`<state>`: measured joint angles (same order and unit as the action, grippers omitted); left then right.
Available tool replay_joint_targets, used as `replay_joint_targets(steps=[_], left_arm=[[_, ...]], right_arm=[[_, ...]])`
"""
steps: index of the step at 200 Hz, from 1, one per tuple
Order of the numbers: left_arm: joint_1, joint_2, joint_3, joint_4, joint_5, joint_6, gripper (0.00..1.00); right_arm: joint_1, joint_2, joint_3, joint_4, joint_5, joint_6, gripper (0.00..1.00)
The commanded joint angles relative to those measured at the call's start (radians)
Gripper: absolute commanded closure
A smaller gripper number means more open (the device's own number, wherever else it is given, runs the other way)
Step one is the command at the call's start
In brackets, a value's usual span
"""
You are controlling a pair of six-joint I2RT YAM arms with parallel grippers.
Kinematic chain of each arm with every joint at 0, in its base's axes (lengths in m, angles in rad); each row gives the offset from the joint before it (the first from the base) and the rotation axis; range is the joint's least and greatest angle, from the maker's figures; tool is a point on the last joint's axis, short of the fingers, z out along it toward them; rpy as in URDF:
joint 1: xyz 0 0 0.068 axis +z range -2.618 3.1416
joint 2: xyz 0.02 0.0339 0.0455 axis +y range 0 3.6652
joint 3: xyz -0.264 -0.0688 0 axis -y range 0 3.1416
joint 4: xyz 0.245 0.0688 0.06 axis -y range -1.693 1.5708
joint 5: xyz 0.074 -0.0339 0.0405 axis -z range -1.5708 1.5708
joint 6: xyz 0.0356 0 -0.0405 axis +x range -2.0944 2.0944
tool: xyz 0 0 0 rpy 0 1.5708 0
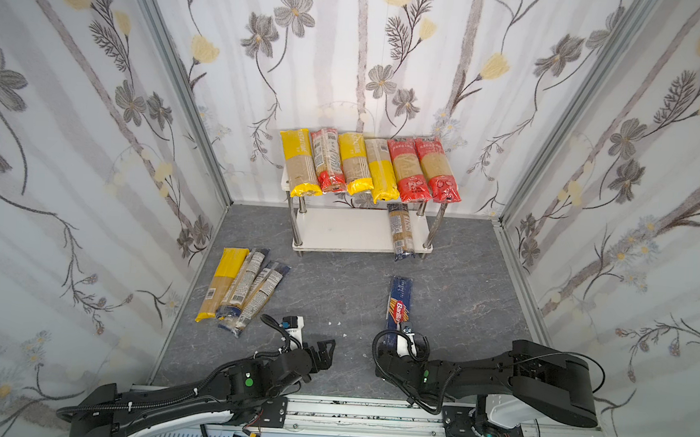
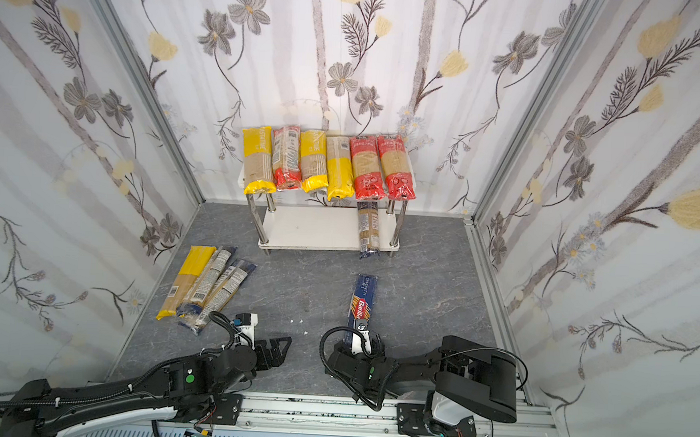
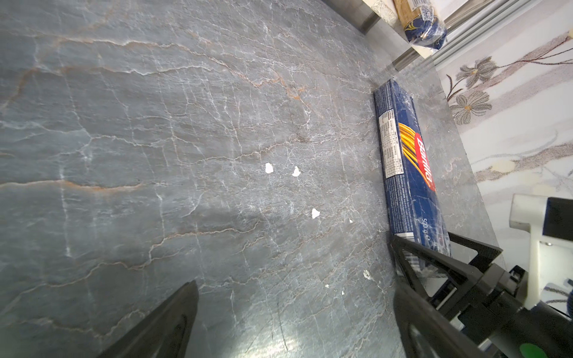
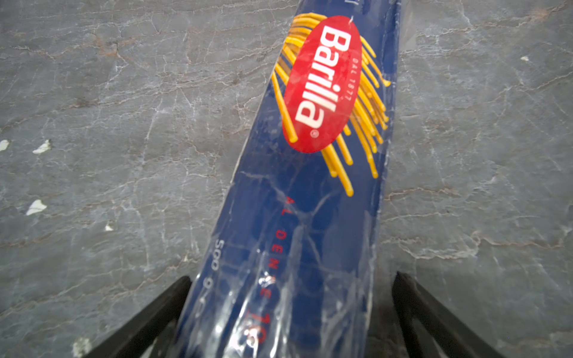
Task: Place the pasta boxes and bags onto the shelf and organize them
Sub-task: 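Lift the Barilla box upright and carry it to the lower shelf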
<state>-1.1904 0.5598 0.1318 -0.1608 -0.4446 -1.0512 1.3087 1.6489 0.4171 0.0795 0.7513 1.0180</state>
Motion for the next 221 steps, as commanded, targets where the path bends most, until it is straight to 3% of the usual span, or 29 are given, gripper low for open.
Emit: replay_joint_targets(steps=[1,14,35,60,86,160,221], left_arm=[[-0.002,0.010,0.016,-0.005,-0.035,-0.013,0.00],[-0.003,0.017,0.020,-0.006,-0.037,-0.013,0.00],[-0.004,0.026,0.026,-0.006,-0.045,-0.012,0.00],[-0.002,0.033,0.035,-0.009,-0.053,-0.004,0.00],[-0.003,0.040,0.043,-0.010,-0.063,0.003,0.00],[0.001,0.030,0.045,-0.013,-0.091,0.023,0.00],[0.032,0.002,0.098,-0.026,-0.114,0.106,0.00]], right_arm=[[-0.002,0.016,-0.006,-0.005,-0.053,0.043,0.04],[-0.001,0.019,-0.012,-0.003,-0.050,0.048,0.14],[0.000,0.012,-0.040,0.010,-0.062,0.070,0.50],[0.005,-0.033,-0.084,0.029,-0.086,0.080,0.65],[0.018,-0.139,-0.114,0.026,-0.099,0.054,0.71],[0.002,-0.485,-0.096,-0.050,-0.107,-0.083,0.74],[-0.107,-0.503,0.041,-0.071,-0.161,-0.222,0.76]])
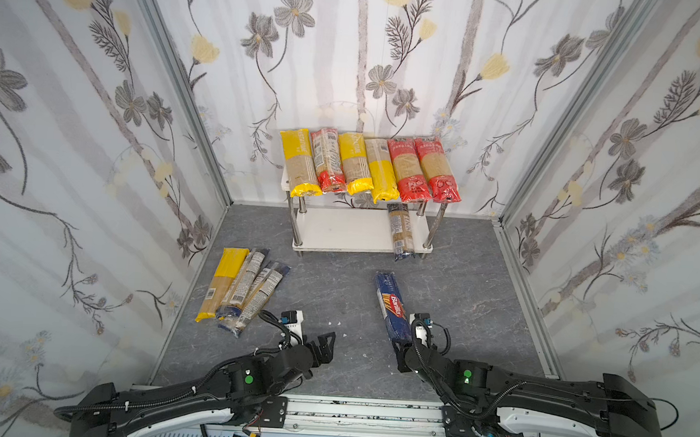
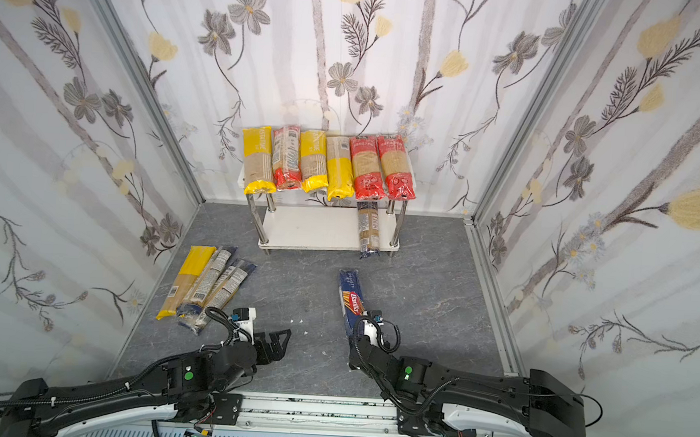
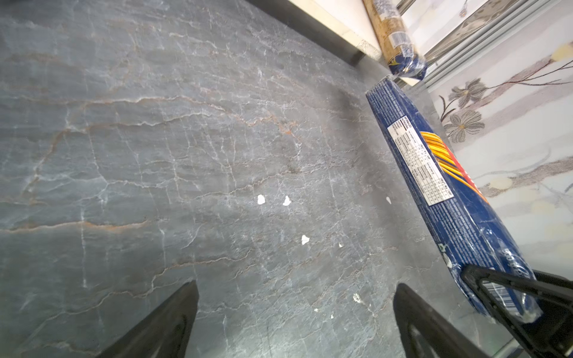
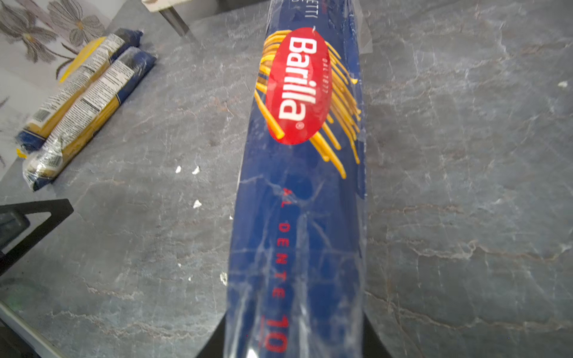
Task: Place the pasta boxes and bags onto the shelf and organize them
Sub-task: 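Lift the Barilla box upright and carry it to the lower shelf, then stand the Barilla box beside the blue-and-gold bag and open the right gripper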
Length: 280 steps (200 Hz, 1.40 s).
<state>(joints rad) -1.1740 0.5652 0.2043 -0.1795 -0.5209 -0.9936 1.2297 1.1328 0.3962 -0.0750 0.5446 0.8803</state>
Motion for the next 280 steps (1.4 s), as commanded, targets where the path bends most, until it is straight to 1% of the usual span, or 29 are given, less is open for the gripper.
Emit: replay_joint_targets(steps=[1,46,77,84,102,131,139,143,171,207,223,247,267,280], left_arm=[[0.016,-0.004,0.027,-0.008,-0.037,0.049,0.00],[0.081,-0.005,0.067,-0.021,-0.012,0.123,0.00],[0.154,-0.001,0.109,-0.022,0.037,0.209,0.00],[0.173,0.003,0.121,-0.024,0.048,0.231,0.00],[0.217,0.014,0.151,-0.026,0.064,0.271,0.00],[0.253,0.028,0.177,-0.025,0.075,0.271,0.00],[0.257,0.028,0.184,-0.025,0.080,0.269,0.00],[0.257,0.027,0.185,-0.025,0.081,0.269,0.00],[0.265,0.020,0.188,-0.025,0.063,0.270,0.00],[0.290,0.013,0.187,-0.024,0.056,0.271,0.00],[0.302,0.014,0.187,-0.025,0.062,0.273,0.00],[0.314,0.019,0.189,-0.024,0.070,0.271,0.00],[0.317,0.019,0.188,-0.025,0.083,0.268,0.00],[0.318,0.011,0.188,-0.026,0.091,0.266,0.00]], right_arm=[[-0.030,0.015,0.065,0.083,0.045,-0.087,0.76],[-0.118,0.142,0.232,0.091,0.011,-0.208,0.75],[-0.212,0.293,0.349,0.132,-0.022,-0.305,0.75],[-0.238,0.333,0.404,0.147,-0.032,-0.330,0.75],[-0.304,0.428,0.485,0.183,-0.079,-0.384,0.75],[-0.394,0.623,0.645,0.227,-0.117,-0.478,0.76],[-0.403,0.674,0.691,0.232,-0.126,-0.496,0.76],[-0.439,0.699,0.714,0.233,-0.134,-0.504,0.76],[-0.504,0.846,0.839,0.236,-0.170,-0.535,0.75],[-0.564,0.975,0.972,0.216,-0.214,-0.547,0.74],[-0.577,1.013,1.020,0.195,-0.214,-0.553,0.70],[-0.593,1.042,1.056,0.169,-0.198,-0.550,0.59],[-0.602,1.052,1.060,0.155,-0.195,-0.544,0.48],[-0.606,1.055,1.061,0.146,-0.195,-0.543,0.37]])
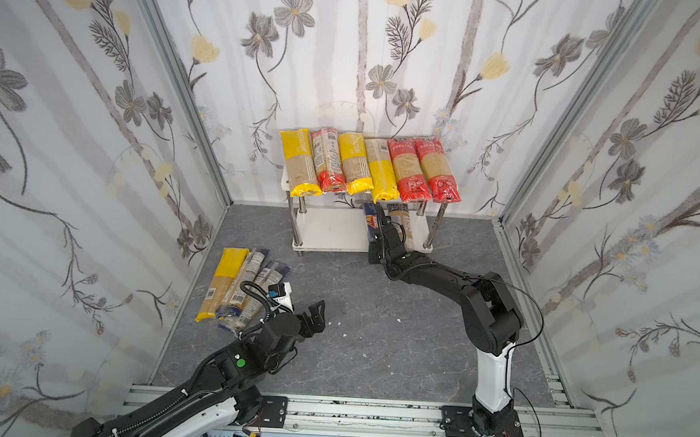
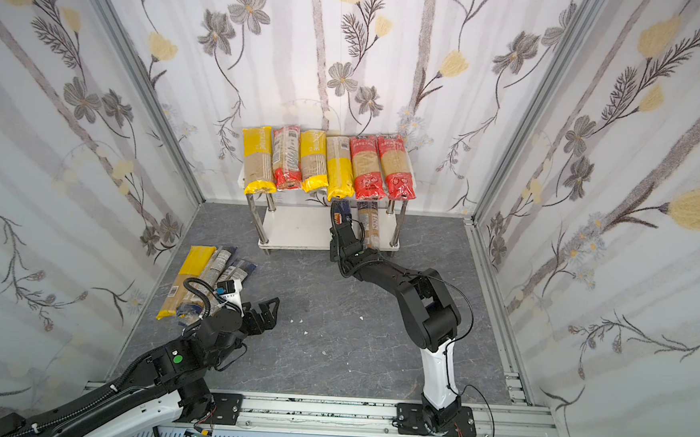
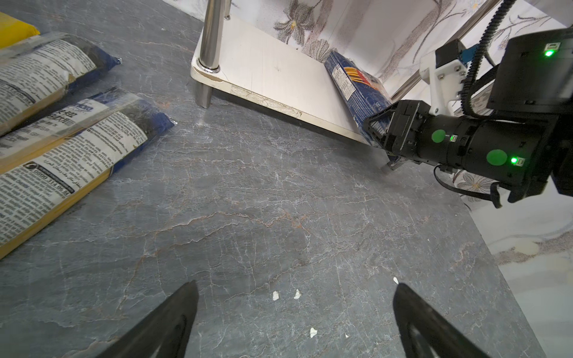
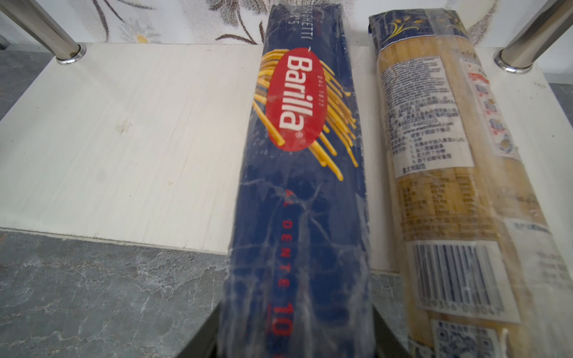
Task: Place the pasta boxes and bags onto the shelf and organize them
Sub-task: 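Stand the Barilla box beside the blue-and-gold bag and open the right gripper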
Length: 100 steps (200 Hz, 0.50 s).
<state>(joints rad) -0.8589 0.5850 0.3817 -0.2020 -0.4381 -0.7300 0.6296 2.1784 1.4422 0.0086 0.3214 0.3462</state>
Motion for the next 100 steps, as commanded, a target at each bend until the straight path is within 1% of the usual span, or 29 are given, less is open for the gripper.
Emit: replay_joint_targets(steps=[1,12,22,34,46,56,78,100], left_arm=[[0.003,-0.010,0.009,-0.004,0.009,0.003,0.00],[0.003,-0.022,0.001,-0.005,0.015,-0.003,0.00],[0.003,-0.034,-0.006,-0.008,0.018,-0.008,0.00],[0.005,-0.050,-0.018,-0.016,0.019,-0.024,0.00],[0.009,-0.060,-0.023,-0.034,0.022,-0.047,0.00],[0.014,-0.065,-0.021,-0.054,0.031,-0.065,0.00],[0.014,-0.088,-0.017,-0.087,0.034,-0.097,0.00],[0.016,-0.122,-0.020,-0.116,0.031,-0.104,0.00]], right_arm=[[-0.006,0.009,0.014,0.061,0.028,-0.008,0.36],[-0.006,0.009,0.014,0.049,0.026,-0.003,0.21],[-0.007,0.004,0.012,0.031,0.019,0.006,0.12],[-0.005,-0.016,-0.007,0.029,0.003,0.018,0.04],[-0.002,-0.056,-0.052,0.056,-0.035,0.029,0.01],[0.002,-0.091,-0.083,0.063,-0.062,0.036,0.00],[0.031,-0.166,-0.133,0.032,-0.066,0.037,0.00],[0.074,-0.248,-0.206,0.020,-0.074,0.039,0.00]])
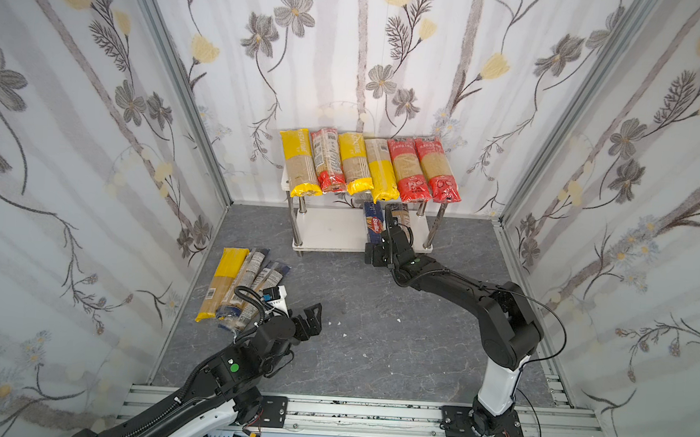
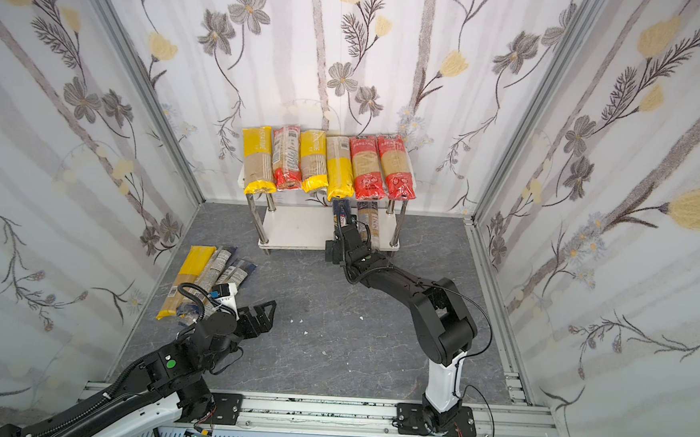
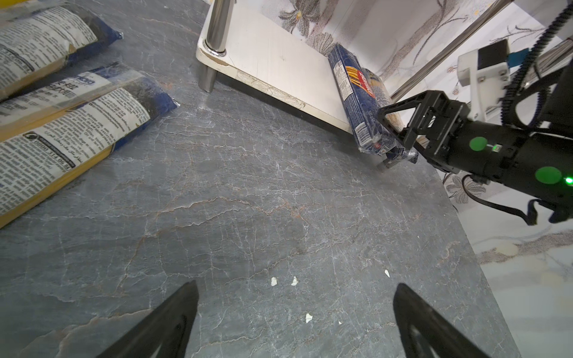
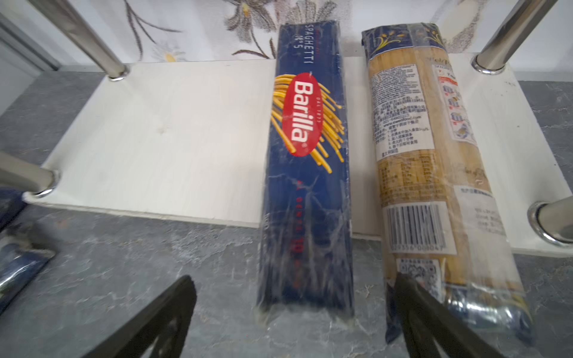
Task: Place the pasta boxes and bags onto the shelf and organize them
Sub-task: 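Stand the Barilla box beside the blue-and-gold bag and open the right gripper, then draw the right gripper back while the left gripper lowers onto the white-labelled packs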
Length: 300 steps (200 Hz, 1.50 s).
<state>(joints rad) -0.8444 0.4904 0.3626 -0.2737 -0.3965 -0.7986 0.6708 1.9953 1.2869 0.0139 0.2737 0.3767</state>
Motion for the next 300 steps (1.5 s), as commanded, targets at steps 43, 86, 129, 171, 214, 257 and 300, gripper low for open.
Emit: replay_joint_targets(steps=[43,86,129,171,214,257,300], left_arm=[[0.002,-0.063,0.007,-0.099,-0.028,-0.052,0.00],[0.003,-0.067,0.004,-0.118,-0.052,-0.086,0.00],[0.006,0.002,-0.003,-0.120,-0.119,-0.100,0.00],[0.032,0.105,0.025,-0.119,-0.131,-0.109,0.00],[0.165,0.186,0.039,-0.119,-0.070,-0.081,0.00],[0.382,0.233,0.040,-0.122,-0.012,-0.065,0.00],[0.620,0.306,0.087,-0.118,0.033,-0.041,0.00]], right_arm=[[0.138,-0.245,-0.203,-0.037,-0.044,0.046,0.00],[0.246,-0.490,-0.370,-0.094,-0.088,0.072,0.00],[0.272,-0.774,-0.564,-0.107,-0.163,0.103,0.00],[0.270,-0.957,-0.706,-0.094,-0.148,0.102,0.00],[0.259,-0.972,-0.746,-0.057,-0.156,0.088,0.00],[0.253,-0.944,-0.761,-0.007,-0.245,0.094,0.00],[0.242,-0.949,-0.780,0.003,-0.261,0.092,0.00]])
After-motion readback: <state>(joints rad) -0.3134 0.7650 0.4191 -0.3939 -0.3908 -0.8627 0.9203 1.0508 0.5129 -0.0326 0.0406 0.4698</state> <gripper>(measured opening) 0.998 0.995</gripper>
